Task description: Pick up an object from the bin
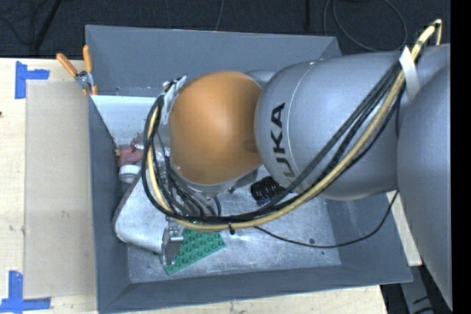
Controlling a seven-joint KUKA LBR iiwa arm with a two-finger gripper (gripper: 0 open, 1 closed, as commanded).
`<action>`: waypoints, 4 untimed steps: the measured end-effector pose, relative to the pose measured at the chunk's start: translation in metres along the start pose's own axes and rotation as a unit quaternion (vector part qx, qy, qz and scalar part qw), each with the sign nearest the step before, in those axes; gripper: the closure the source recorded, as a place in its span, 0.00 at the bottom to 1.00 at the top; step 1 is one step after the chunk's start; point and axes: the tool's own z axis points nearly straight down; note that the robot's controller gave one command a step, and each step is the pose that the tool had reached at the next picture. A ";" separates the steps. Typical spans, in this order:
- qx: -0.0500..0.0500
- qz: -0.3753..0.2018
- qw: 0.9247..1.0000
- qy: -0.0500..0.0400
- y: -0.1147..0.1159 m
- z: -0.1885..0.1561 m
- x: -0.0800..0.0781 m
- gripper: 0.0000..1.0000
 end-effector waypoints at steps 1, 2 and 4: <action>-0.003 0.104 0.995 -0.007 0.005 0.105 0.010 0.00; -0.004 -0.037 0.999 -0.011 0.013 0.103 0.016 0.00; -0.003 -0.530 0.848 -0.009 -0.046 0.129 -0.037 0.00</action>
Offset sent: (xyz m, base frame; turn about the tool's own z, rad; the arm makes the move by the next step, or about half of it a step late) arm -0.0163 0.0066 -0.1345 0.2372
